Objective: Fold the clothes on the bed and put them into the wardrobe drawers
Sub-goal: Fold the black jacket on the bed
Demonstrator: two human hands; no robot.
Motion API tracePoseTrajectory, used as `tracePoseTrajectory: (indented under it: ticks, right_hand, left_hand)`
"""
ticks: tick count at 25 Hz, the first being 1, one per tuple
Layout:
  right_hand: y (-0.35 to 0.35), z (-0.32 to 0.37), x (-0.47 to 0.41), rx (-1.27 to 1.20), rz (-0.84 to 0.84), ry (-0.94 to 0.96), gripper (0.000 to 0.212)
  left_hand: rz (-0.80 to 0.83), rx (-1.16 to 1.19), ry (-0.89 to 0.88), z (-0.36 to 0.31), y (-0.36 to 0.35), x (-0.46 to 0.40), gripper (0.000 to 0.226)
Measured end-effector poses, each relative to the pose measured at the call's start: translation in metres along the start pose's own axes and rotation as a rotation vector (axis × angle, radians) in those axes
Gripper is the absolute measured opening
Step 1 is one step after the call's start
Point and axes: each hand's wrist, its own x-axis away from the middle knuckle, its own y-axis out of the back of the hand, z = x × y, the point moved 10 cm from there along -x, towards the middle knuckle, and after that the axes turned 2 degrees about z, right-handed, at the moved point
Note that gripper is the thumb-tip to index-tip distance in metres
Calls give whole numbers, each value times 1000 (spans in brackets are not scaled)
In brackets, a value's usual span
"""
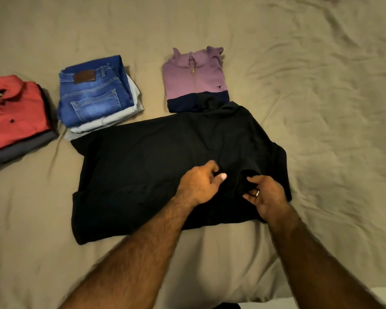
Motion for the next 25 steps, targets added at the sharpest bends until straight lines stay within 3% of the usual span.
tracePoseTrajectory:
  ticks: [1,3,5,8,9,11,14,15,18,19,23,25]
  right_hand:
    - [4,-9,5,-66,-17,-9,15]
    - [8,-29,16,-187,-9,-29,13]
    - [9,-40,22,-238,13,-14,23]
    - [3,-51,27,-230,48,29,40]
    - [4,-53,31,-224,55,31,35]
    - [14,-53,35,-193,46,51,21]
    - [32,-44,37,-30,-7,60,41]
    - [38,-39,36,116,-62,102,43]
    - [41,-12,38,852,-292,433,37]
    - [40,-7,41,973,-348,516,32]
    - [50,1,43,1056,-504,509,29]
    - [47,2,44,1064,-547,495,30]
  left_hand:
    - [-9,7,266,33,-2,8,51]
    - [154,405,689,68,-40,41,74]
    - [302,808,786,52,-79,57,69]
    - [237,1108,710,38,-93,58,31]
    - [199,1119,680,39,-91,57,23]
    - [154,1031,575,46,-84,56,32]
    - [177,844,474,55,-82,60,39]
    - [175,797,472,58,-79,63,35]
    - [133,687,540,78,-74,70,32]
    - [120,633,563,83,-74,72,35]
    - [145,380,580,96,-84,78,40]
    - [127,335,563,93,-77,77,56]
